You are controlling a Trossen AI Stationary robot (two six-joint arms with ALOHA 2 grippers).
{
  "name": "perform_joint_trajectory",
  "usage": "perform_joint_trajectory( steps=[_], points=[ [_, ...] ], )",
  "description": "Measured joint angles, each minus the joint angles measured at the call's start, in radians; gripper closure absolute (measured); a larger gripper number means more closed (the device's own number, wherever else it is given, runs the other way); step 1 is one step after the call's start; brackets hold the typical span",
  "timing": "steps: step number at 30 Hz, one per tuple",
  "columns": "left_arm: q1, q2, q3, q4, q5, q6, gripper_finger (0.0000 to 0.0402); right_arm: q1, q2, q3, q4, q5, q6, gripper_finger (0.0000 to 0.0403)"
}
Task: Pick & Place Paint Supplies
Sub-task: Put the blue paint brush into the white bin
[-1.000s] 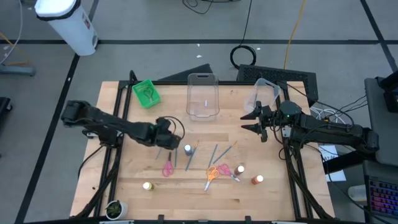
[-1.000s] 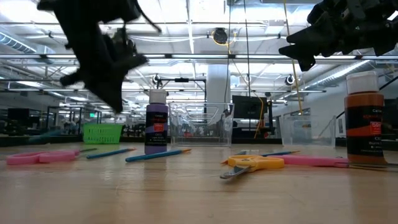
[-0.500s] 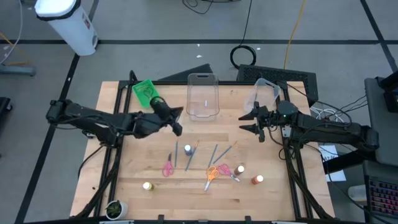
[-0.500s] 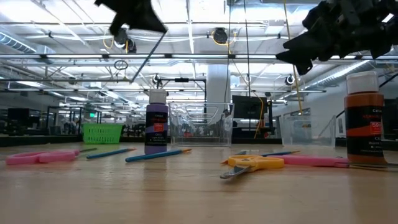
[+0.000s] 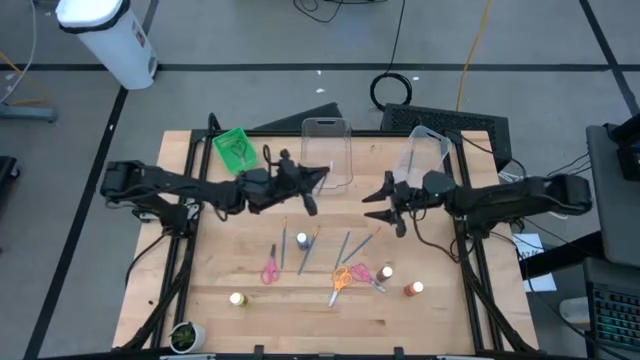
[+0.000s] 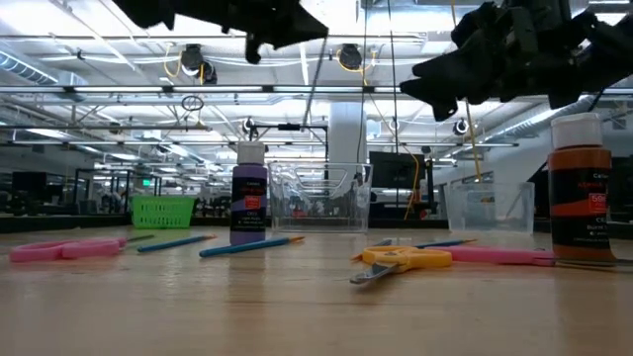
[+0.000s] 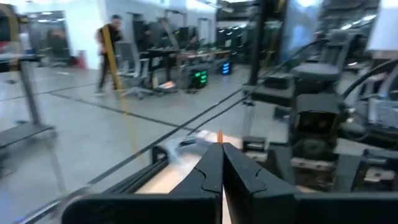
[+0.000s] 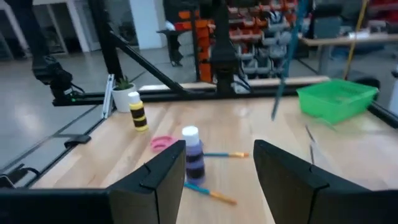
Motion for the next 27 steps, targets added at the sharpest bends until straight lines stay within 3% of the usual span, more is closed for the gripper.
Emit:
perform_joint_trajectory(
  steps=[7,11,16,27],
  points=[
    [0.011,0.068,0.0,0.101,0.059,-0.026,0.04,0.047,0.17,0.0,0.246,0.195,-0.052,0.0194],
    [0.011,0.069,0.0,0.101,0.083,-0.022,0.04,0.048,0.241,0.013,0.368,0.199,-0.014,0.0158],
    [0.011,0.068,0.0,0.097,0.102,-0.023,0.04,0.048,0.32,0.085,0.367,0.199,0.032,0.0132],
    [-0.014,0.068,0.0,0.092,0.102,-0.017,0.04,0.046,0.491,0.246,0.367,0.199,0.03,0.0137]
  ],
)
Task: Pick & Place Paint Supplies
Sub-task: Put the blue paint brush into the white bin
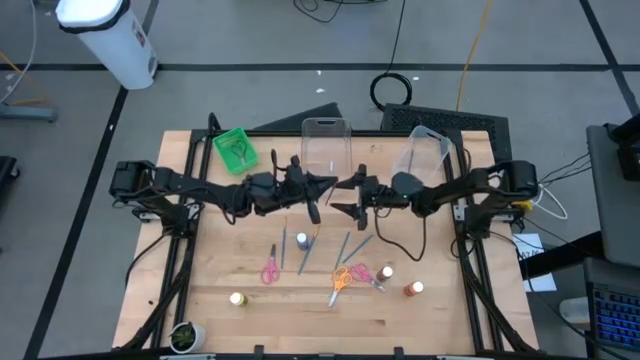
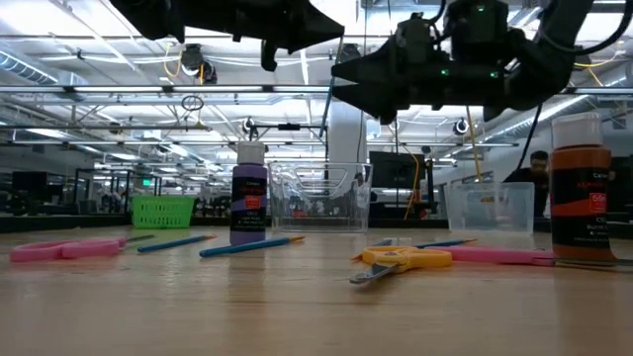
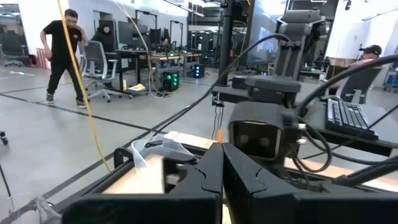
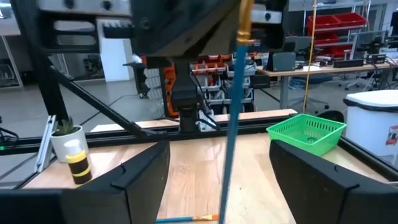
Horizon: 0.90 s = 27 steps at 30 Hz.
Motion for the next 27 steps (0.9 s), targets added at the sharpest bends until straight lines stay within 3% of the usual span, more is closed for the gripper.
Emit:
perform_joint_trajectory(
  steps=[8,13,27],
  points=[
    [-0.023,0.0,0.0,-0.021,0.0,0.029,0.04,0.0,0.04,0.037,-0.006,0.0,-0.043,0.0142],
    [-0.031,0.0,0.0,-0.026,0.001,0.041,0.04,0.0,0.018,0.037,0.014,0.0,-0.051,0.0165],
    [-0.029,0.0,0.0,-0.04,0.001,0.046,0.0398,0.0,0.016,0.037,0.004,-0.007,-0.05,0.0338]
  ],
)
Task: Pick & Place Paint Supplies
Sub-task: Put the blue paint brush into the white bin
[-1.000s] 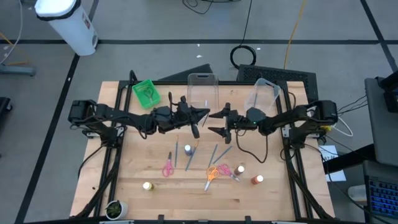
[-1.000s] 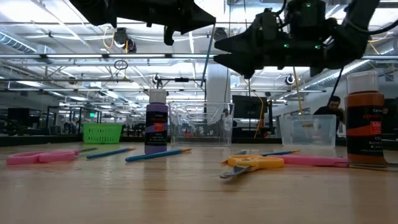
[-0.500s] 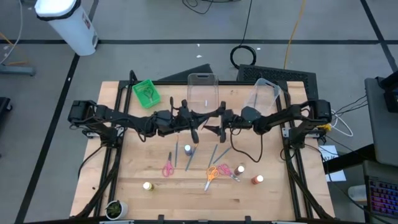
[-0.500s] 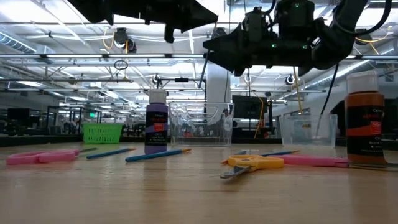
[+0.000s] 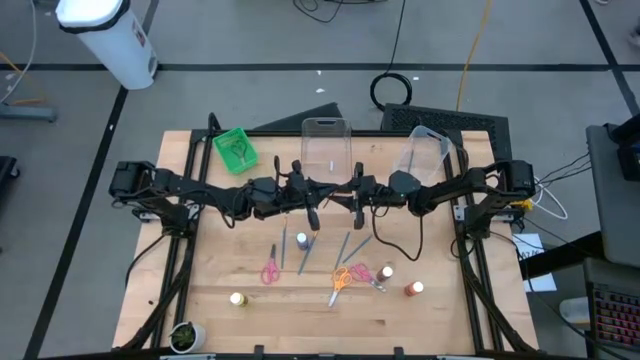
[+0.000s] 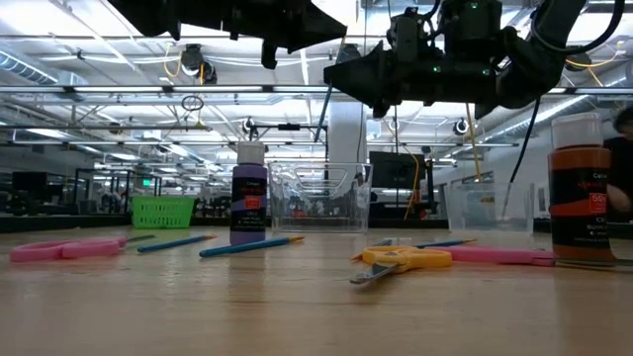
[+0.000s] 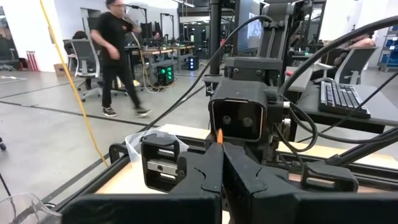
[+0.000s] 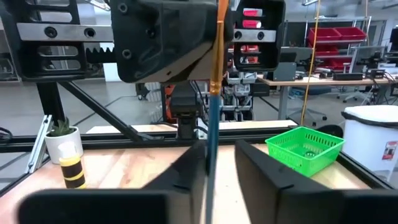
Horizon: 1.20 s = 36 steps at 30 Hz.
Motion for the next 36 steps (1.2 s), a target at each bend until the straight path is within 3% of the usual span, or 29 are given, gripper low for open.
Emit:
perform_joint_trajectory(
  steps=[4,9,14,19,24,31,33,36],
  points=[
    [0.0,0.0,0.0,0.0,-0.001,-0.007,0.0399,0.0,0.0,0.0,-0.004,-0.005,0.026,0.0388],
    [-0.007,0.0,0.0,-0.001,-0.021,-0.018,0.0381,0.0,0.0,0.0,-0.004,-0.053,0.056,0.0391],
    [-0.045,-0.013,0.0,-0.022,-0.212,0.035,0.0305,-0.02,-0.016,-0.001,-0.039,-0.108,0.093,0.0397],
    [-0.092,-0.073,0.0,-0.052,-0.385,0.151,0.0224,-0.084,-0.194,-0.002,-0.312,-0.097,0.08,0.0395],
    [-0.123,-0.111,0.001,-0.128,-0.457,0.168,0.0178,-0.155,-0.44,-0.001,-0.696,0.1,-0.019,0.0397],
    [-0.093,-0.111,0.001,-0.293,-0.447,0.019,0.0165,-0.26,-0.635,-0.002,-1.129,0.595,-0.033,0.0394],
    [-0.077,-0.111,0.001,-0.342,-0.447,-0.038,0.0165,-0.307,-0.655,-0.002,-1.224,0.664,0.013,0.0393],
    [-0.058,-0.111,0.001,-0.385,-0.447,-0.096,0.0165,-0.383,-0.661,-0.002,-1.336,0.656,0.097,0.0393]
  ],
)
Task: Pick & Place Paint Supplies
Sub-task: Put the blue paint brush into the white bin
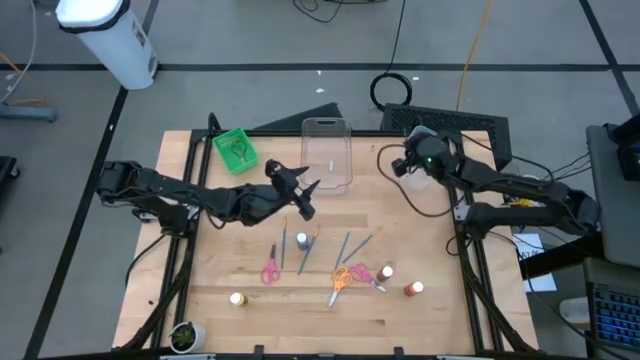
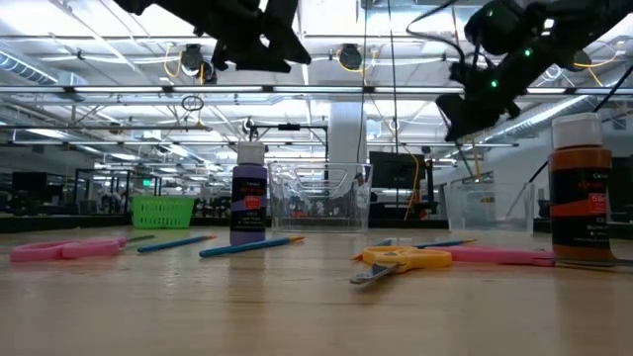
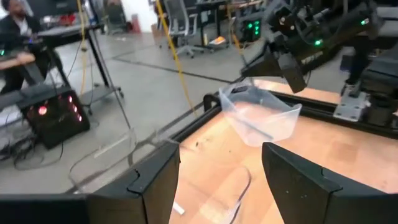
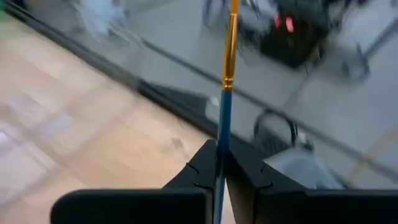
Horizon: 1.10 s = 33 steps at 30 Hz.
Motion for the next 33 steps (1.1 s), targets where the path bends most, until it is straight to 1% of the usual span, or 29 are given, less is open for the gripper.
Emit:
perform_joint_trajectory(
  steps=[4,9,14,18,22,26,30,33],
  points=[
    [0.016,0.0,0.0,-0.051,0.01,-0.044,0.0165,-0.072,0.014,-0.026,-0.065,-0.05,0.076,0.0393],
    [0.027,0.0,0.0,-0.072,0.053,-0.049,0.0165,-0.124,0.014,-0.083,-0.097,-0.054,0.159,0.0393],
    [0.027,0.0,0.0,-0.079,0.061,-0.06,0.0165,-0.159,0.012,-0.114,-0.113,-0.05,0.289,0.0382],
    [0.027,0.0,0.0,-0.081,0.061,-0.061,0.0165,-0.177,0.012,-0.124,-0.114,-0.05,0.323,0.0353],
    [0.026,0.0,0.0,-0.111,0.061,-0.077,0.0165,-0.178,0.004,-0.124,-0.112,-0.051,0.29,0.0314],
    [0.023,0.0,0.0,-0.143,0.062,-0.148,0.0165,-0.178,-0.022,-0.124,-0.112,-0.064,0.235,0.0272],
    [0.012,0.0,0.0,-0.234,0.062,-0.242,0.0165,-0.178,-0.083,-0.124,-0.108,-0.191,0.159,0.0241],
    [0.004,0.0,0.0,-0.344,0.064,-0.365,0.0165,-0.178,-0.15,-0.124,-0.104,-0.343,0.106,0.0229]
  ],
)
